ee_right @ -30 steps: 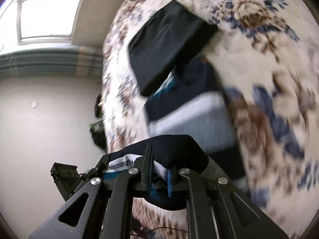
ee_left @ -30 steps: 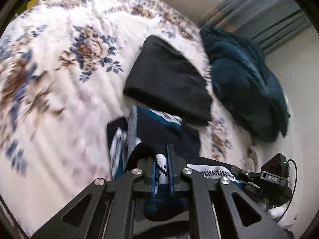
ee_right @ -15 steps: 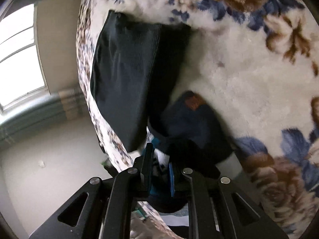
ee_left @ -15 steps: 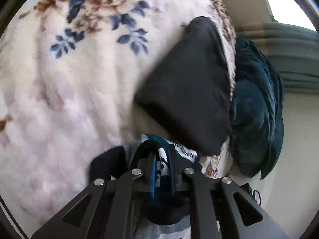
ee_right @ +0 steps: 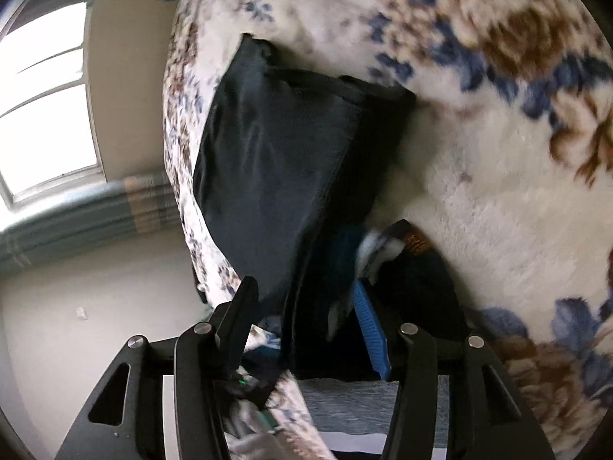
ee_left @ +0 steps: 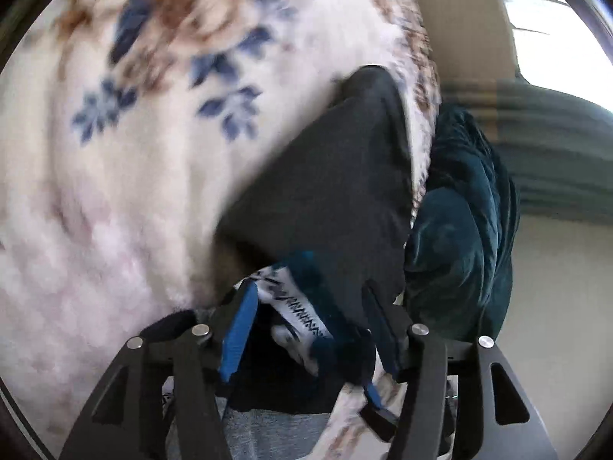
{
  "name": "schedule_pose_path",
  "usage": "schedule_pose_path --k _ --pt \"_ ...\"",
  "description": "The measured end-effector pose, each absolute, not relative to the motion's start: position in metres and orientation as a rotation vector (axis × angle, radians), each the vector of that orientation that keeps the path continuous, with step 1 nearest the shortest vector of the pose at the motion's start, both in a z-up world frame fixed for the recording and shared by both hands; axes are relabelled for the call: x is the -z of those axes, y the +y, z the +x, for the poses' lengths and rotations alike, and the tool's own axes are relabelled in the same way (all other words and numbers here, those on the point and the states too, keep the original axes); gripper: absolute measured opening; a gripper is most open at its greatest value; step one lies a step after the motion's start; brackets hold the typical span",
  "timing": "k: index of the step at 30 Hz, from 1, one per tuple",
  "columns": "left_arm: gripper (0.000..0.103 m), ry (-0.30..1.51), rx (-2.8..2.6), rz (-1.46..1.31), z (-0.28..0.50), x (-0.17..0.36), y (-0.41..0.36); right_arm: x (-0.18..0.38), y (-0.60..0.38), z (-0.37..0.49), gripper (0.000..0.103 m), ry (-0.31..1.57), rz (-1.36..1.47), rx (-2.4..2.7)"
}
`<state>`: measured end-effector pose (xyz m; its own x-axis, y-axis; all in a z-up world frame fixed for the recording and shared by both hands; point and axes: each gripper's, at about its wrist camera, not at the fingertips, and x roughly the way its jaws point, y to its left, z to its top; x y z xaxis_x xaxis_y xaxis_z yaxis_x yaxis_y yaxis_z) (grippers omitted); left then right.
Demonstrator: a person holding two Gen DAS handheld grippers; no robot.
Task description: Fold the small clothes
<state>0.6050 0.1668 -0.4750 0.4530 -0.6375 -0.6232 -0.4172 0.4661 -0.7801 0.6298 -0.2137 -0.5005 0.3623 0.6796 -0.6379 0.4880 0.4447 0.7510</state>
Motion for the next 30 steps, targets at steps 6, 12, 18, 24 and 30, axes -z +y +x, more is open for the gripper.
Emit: schedule_pose_path --k 6,12,18,24,30 --pt "0.054 1.178 0.207 -0.705 0.564 0.429 0.142 0.455 -0.206 0.610 0.065 1.265 0.886 -0.160" --pt "0.054 1.281 0.208 -0.694 0.480 0.454 0.129 0.468 -0.197 0.586 0.065 1.398 0.534 -0.134" --pt "0.068 1.328 0.263 -0.811 0.466 0.507 0.106 0.531 -0.196 0.561 0.079 1.579 0.583 -0.323" --pt "0.071 1.299 0.294 -0.889 0.482 0.522 0.104 0.580 -0.191 0.566 0.079 1.585 0.774 -0.469" --pt "0.047 1.265 0.291 -0.831 0.474 0.516 0.103 0.590 -0.187 0.560 0.051 1.602 0.819 -0.469"
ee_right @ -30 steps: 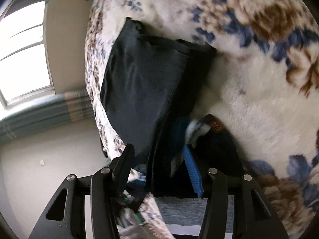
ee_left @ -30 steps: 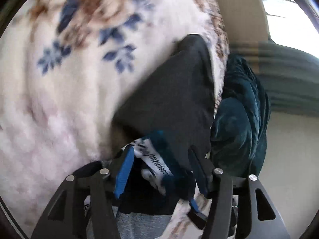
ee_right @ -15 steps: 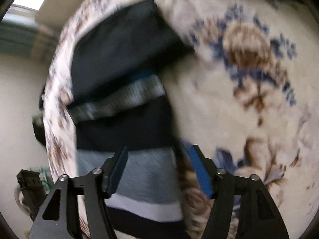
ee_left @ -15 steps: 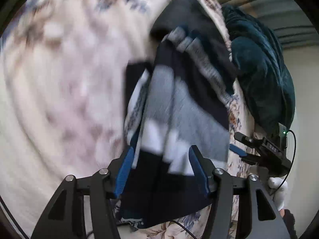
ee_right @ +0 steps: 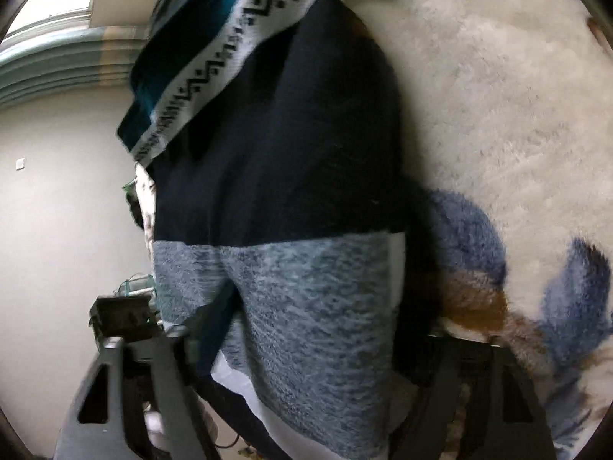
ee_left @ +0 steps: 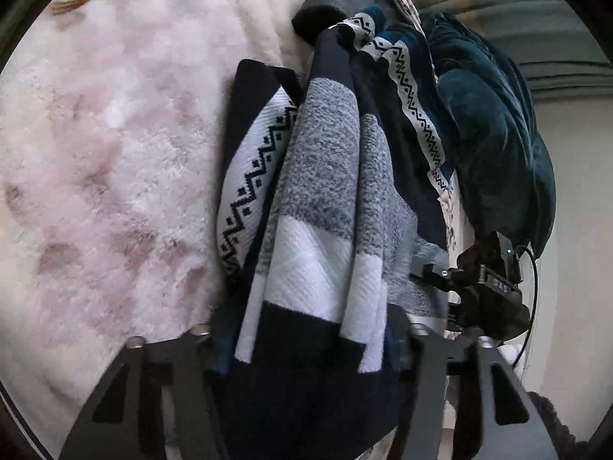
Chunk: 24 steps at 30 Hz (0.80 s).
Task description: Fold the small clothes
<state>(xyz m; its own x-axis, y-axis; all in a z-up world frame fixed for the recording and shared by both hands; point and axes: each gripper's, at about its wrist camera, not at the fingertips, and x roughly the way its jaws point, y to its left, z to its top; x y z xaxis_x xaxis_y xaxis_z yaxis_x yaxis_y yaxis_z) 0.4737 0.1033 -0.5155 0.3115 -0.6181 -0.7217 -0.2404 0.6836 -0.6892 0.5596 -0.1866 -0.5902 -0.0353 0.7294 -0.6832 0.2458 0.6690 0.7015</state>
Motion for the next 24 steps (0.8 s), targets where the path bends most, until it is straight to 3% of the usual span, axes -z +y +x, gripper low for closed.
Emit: schedule_pose_path --k 1,3,10,14,17,20,21,22,24 --pt "0.044 1.258 0.289 -0.822 0.472 0.513 0.103 0.591 -0.189 0.558 0.044 1.607 0.843 -0.462" --pt "0.042 1.252 0.271 -0.803 0.464 0.508 0.097 0.586 -0.194 0.554 0.039 1.596 0.873 -0.460" --pt "0.034 1.265 0.296 -0.856 0.449 0.478 0.108 0.549 -0.200 0.538 0.036 1.596 0.841 -0.490" --pt "0.033 1.309 0.402 -0.727 0.473 0.465 0.106 0.547 -0.222 0.463 0.034 1.542 1.053 -0.388" --pt "0.034 1.457 0.526 -0.563 0.504 0.477 0.084 0.551 -0.234 0.389 0.034 1.457 1.263 -0.222" --pt "0.045 1.521 0.496 -0.435 0.514 0.479 0.080 0.552 -0.230 0.348 0.042 1.484 1.283 -0.115" --pt "0.058 1.506 0.475 -0.429 0.513 0.474 0.085 0.556 -0.231 0.348 0.048 1.551 1.251 -0.127" --pt "0.064 1.473 0.462 -0.446 0.510 0.465 0.092 0.555 -0.234 0.350 0.054 1.581 1.210 -0.149" --pt "0.069 1.371 0.397 -0.544 0.494 0.441 0.115 0.542 -0.245 0.358 0.064 1.605 1.094 -0.188"
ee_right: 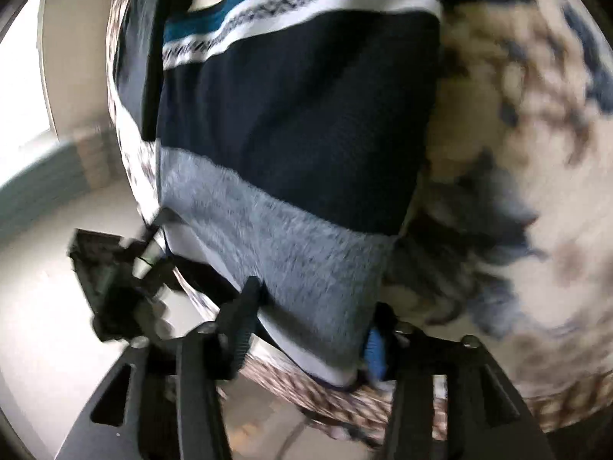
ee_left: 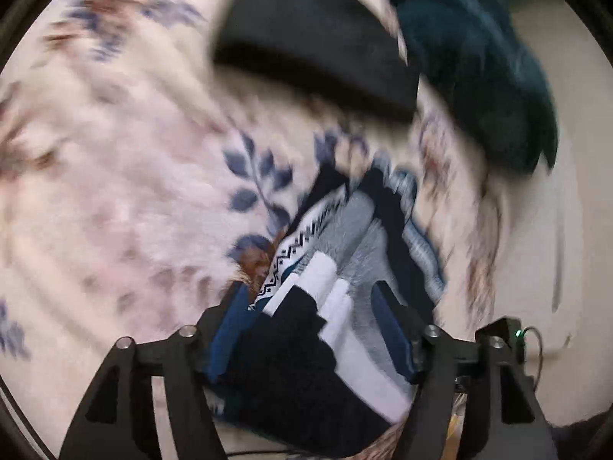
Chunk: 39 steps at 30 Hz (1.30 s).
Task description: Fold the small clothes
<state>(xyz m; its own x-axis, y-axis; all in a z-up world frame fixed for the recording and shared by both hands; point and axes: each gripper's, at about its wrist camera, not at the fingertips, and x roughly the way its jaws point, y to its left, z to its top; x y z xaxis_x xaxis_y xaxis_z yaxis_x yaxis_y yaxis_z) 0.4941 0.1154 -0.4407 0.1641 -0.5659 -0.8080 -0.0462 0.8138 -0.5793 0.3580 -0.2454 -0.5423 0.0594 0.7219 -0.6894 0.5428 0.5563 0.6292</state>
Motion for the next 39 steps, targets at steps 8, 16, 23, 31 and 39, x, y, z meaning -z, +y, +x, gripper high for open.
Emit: schedule_pose_path --k 8,16,23,31,39 --pt "0.073 1.196 0.087 -0.884 0.373 0.448 0.136 0.463 -0.293 0.452 0.088 1.496 0.415 -0.321" --pt "0.073 1.251 0.052 -1.028 0.346 0.532 0.100 0.561 -0.225 0.595 0.088 1.660 0.358 -0.607" --pt "0.032 1.147 0.161 -1.052 0.372 0.533 0.099 0.595 -0.177 0.576 0.054 1.758 0.336 -0.848" --pt "0.033 1.271 0.334 -0.687 0.465 0.489 0.097 0.566 -0.249 0.508 0.029 1.642 0.821 -0.508" --pt "0.067 1.342 0.222 -0.453 0.474 0.468 0.093 0.528 -0.298 0.484 0.048 1.551 0.615 -0.224"
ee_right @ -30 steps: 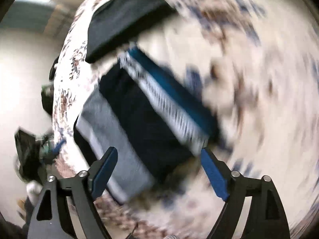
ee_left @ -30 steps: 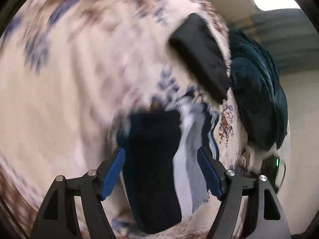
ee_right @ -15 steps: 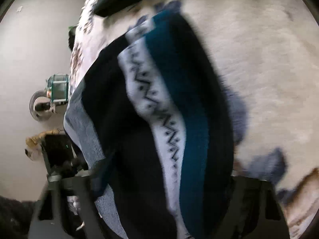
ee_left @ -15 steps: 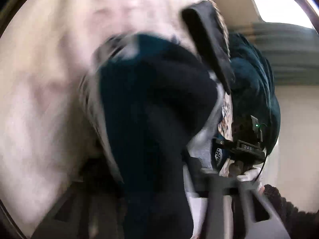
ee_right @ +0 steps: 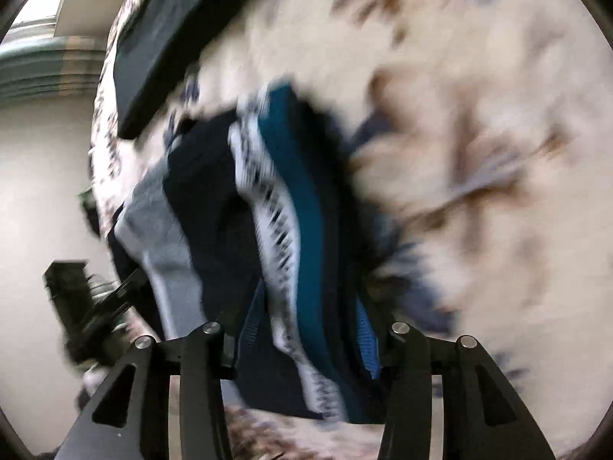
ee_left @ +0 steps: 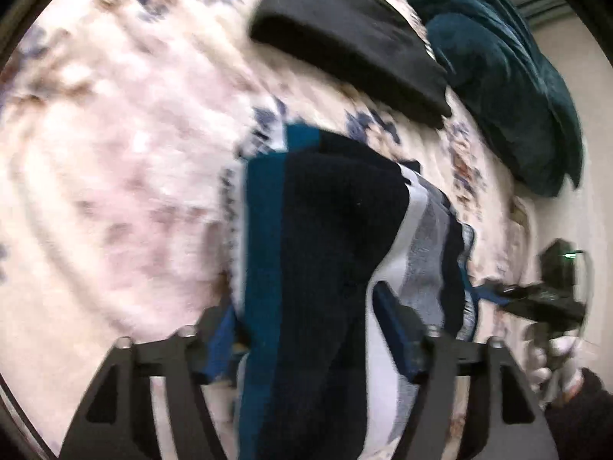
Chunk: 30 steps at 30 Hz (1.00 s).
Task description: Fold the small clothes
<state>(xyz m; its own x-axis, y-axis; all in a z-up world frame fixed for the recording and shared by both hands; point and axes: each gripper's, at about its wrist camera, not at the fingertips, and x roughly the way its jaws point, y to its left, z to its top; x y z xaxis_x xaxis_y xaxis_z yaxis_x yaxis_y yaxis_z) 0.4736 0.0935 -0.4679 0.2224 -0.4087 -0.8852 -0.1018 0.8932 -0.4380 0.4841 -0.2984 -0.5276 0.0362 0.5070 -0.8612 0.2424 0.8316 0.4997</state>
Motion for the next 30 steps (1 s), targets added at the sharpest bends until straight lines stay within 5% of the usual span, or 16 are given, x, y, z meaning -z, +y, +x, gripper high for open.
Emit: schedule_pose_path --k 9,11,12,13,22,30 --pt "0.069 1.205 -0.136 -0.367 0.451 0.455 0.116 0.536 -0.265 0.550 0.053 1.501 0.465 -0.301" --pt "0.075 1.209 -0.168 -0.378 0.455 0.458 0.116 0.537 -0.268 0.549 0.025 1.480 0.443 -0.301" --pt "0.090 1.218 -0.179 -0.376 0.457 0.459 0.117 0.535 -0.263 0.550 0.007 1.452 0.416 -0.290" --pt "0.095 1.223 -0.188 -0.372 0.459 0.461 0.116 0.529 -0.262 0.550 0.007 1.429 0.386 -0.278" --pt "0.095 1.204 -0.145 -0.407 0.491 0.459 0.118 0.455 -0.268 0.549 0.006 1.207 0.341 -0.221" --pt "0.095 1.240 -0.100 -0.277 0.522 0.476 0.102 0.508 -0.271 0.572 0.006 1.326 0.297 -0.123"
